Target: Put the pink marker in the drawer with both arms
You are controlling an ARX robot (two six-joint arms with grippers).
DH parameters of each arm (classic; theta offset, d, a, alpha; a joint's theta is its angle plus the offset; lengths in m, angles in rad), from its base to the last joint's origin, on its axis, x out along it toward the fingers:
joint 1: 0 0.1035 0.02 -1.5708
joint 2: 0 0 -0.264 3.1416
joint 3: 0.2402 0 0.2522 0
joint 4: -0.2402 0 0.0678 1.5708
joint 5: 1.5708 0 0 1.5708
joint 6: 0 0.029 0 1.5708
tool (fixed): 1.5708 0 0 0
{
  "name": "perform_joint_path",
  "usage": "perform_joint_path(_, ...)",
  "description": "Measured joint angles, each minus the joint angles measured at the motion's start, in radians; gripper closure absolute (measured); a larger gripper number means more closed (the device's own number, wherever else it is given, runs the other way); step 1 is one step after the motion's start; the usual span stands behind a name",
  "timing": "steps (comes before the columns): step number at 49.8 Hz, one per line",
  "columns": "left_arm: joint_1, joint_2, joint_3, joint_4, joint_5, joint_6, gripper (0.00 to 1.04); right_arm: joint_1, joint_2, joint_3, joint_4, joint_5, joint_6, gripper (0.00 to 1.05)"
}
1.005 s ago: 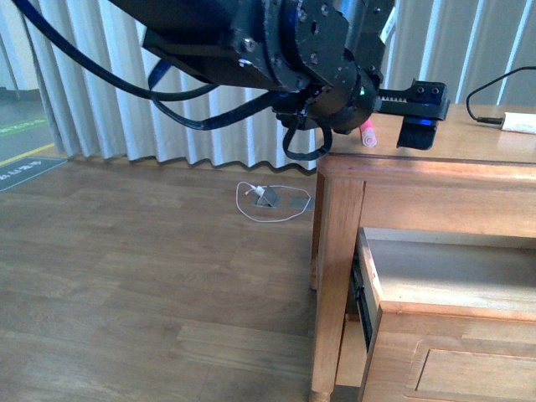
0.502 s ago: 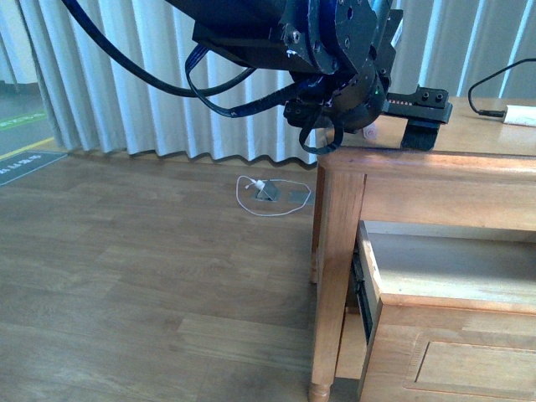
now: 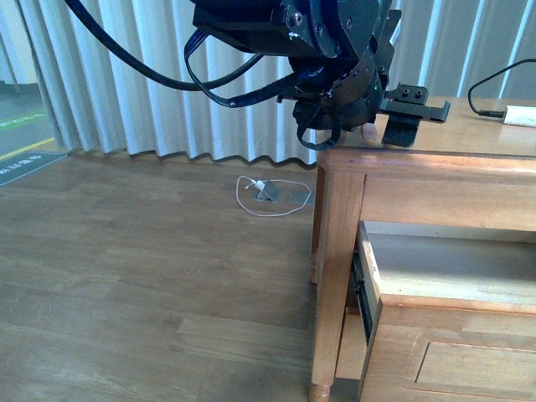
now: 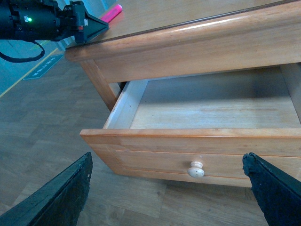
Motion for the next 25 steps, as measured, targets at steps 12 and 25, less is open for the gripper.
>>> perform_joint_path(12,0.014,-0.013,-0.021,0.014,-0.004,0.005,0.85,0.000,0.000,0.000,0.000,0.000,0.000,0.08)
perform_joint_path(25,0.027,-0.149,-0.275,0.236,0.167,0.007,0.91,0.000,0.000,0.000,0.000,0.000,0.000,0.08)
